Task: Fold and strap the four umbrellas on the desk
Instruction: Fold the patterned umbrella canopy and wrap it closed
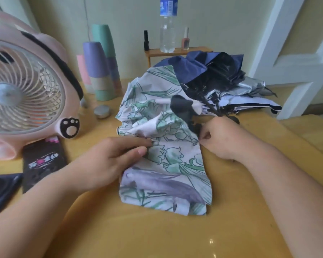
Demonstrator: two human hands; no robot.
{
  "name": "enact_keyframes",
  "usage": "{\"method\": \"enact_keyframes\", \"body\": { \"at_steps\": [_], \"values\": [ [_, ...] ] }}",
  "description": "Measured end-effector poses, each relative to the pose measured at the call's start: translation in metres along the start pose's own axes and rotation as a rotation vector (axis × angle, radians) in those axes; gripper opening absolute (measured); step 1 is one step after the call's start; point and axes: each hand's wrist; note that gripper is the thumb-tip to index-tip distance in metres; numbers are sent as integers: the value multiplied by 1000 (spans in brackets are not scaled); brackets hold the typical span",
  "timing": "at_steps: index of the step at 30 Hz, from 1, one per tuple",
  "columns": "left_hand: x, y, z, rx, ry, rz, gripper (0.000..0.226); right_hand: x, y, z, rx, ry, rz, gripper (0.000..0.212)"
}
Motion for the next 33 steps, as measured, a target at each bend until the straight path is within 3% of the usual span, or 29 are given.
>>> {"method": "enact_keyframes", "body": {
  "at_steps": [3,8,12,14,16,18,20,22,25,28,33],
  "values": [
    [2,5,6,91,93,59,59,3,2,5,51,-6,26,25],
    [1,0,-1,28,132,103,37,22,13,14,136,-49,-47,19],
    [3,-2,-1,-70,72,72,87,49,34,26,140,-69,-61,28],
    [2,-4,-2,-111,30,61,104,54,34,28,3,53,14,27],
    [0,-6,-4,-172,-38,51,112,56,21,35,-376,312,148,4],
    [-2,-8,-4,-220,-69,49,117,51,5,42,-656,551,143,28],
    [-3,-10,-3,-248,-57,58,122,33,-5,48,-522,734,-132,45],
    [-2,-10,-1,-269,-26,85,126,7,-8,54,-203,770,-360,53],
    [0,-9,1,-291,4,124,127,-30,-17,52,101,559,-246,55],
    [1,-8,2,-273,19,152,120,-55,-33,49,207,377,-99,61],
    [0,-3,4,-57,53,83,75,-53,-30,54,202,327,-84,62]
  ]
}}
Point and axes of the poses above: each hand's wrist, its own x-axis away from the middle knuckle, its own y-axis out of the back of the hand, z = x × y, and after that the axes turned 6 degrees about -y, right-handed
